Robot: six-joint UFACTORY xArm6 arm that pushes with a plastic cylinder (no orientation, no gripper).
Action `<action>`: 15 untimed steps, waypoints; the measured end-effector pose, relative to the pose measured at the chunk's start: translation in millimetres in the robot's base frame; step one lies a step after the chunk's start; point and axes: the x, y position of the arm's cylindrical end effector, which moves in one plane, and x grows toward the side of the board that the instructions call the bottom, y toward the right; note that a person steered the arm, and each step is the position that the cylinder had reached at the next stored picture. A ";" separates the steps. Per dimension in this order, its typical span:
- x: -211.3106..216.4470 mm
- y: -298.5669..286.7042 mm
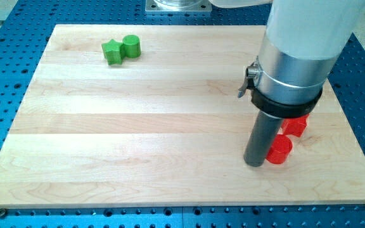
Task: Move the green circle to the top right corner
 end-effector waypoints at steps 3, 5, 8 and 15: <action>-33.9 -29.0; -166.4 -191.0; -262.4 -269.5; -365.1 -69.8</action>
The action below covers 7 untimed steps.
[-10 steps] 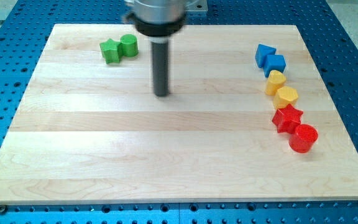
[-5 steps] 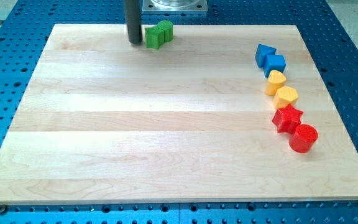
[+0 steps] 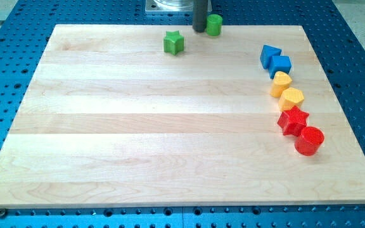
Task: Move the green circle to the top right corner
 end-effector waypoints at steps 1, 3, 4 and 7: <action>-0.6 7.8; 0.5 38.4; 0.5 88.4; -0.8 199.1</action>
